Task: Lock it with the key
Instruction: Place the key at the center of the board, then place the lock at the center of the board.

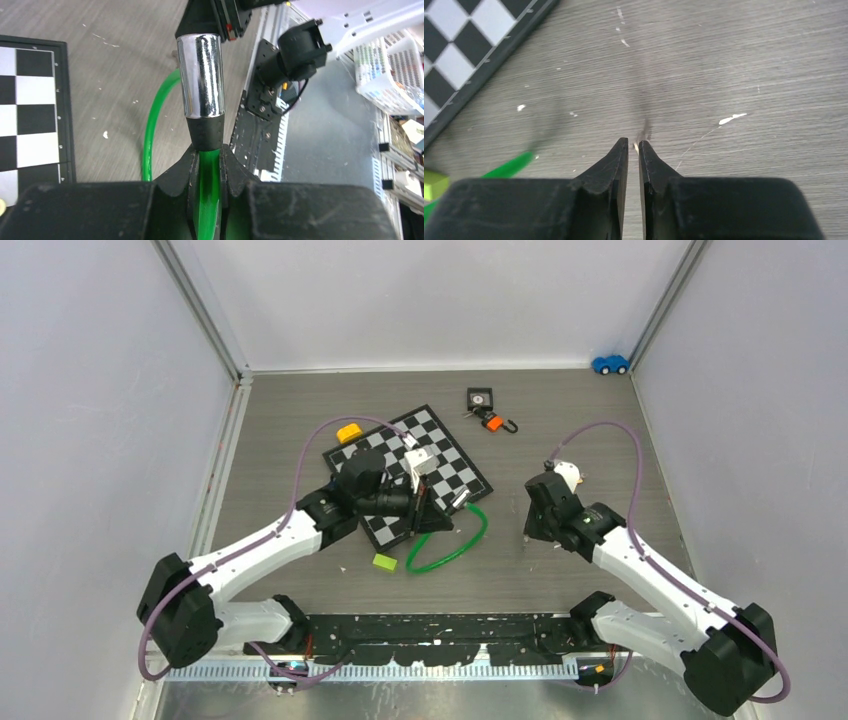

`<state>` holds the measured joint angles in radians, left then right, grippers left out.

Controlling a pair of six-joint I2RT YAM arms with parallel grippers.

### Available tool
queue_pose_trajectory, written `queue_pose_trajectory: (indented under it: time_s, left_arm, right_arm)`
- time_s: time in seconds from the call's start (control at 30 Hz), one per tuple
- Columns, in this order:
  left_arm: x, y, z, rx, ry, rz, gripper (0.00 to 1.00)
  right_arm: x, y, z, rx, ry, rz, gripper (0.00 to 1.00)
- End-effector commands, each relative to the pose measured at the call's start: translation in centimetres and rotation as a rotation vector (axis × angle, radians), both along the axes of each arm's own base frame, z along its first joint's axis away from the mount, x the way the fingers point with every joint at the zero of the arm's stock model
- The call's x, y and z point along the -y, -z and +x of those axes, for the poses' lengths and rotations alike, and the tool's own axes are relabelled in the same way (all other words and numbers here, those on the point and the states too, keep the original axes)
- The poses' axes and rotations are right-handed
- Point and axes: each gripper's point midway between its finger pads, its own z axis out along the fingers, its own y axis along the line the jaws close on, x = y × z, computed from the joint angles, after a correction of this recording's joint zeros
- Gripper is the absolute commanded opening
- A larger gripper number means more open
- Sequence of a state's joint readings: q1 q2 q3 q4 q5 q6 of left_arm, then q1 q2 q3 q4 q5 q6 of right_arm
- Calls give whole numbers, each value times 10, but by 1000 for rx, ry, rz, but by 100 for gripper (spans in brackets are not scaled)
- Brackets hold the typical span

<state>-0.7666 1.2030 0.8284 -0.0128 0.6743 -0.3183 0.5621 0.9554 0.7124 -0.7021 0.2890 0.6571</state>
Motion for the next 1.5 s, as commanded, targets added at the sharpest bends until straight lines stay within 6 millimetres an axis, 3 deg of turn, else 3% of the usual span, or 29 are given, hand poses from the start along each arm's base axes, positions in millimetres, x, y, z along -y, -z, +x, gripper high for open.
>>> queue_pose_trajectory:
  time_s: [0.0,0.13,0.2,0.37,0.57,0.67,0.83,0.9,1.0,1.1,1.17,1.33,1.47]
  left_arm:
    - [14,-34,31,129,-98,-77,0]
    - [26,-27,40,110,-100,-64,0]
    - [35,-23,43,95,-94,-55,0]
    - [66,-20,51,60,-60,-57,0]
    - [119,-31,33,45,42,-74,0]
    - [129,-15,41,-1,2,-23,5]
    - [117,44,87,-56,-185,141,33]
    - [103,69,109,-72,-275,235,38]
    - [84,88,137,-85,-363,322,45]
    - [70,95,155,-59,-414,396,55]
    - [64,95,163,-13,-431,443,69]
    - [48,80,178,87,-475,523,76]
    - [33,63,184,151,-515,574,79]
  right_arm:
    - [7,4,22,73,131,38,24]
    - [9,6,24,64,139,40,36]
    - [12,-4,27,88,148,38,38]
    - [34,-48,29,191,233,0,38]
    - [81,-99,11,345,405,-43,38]
    - [95,-114,1,410,447,-36,38]
    - [99,-109,-5,401,466,-39,38]
    - [98,-103,-4,385,470,-46,38]
    - [97,-99,1,372,479,-58,39]
    - [97,-97,8,374,486,-83,39]
    - [97,-98,14,382,501,-98,40]
    - [97,-103,34,397,516,-149,41]
    - [97,-93,57,330,510,-152,42]
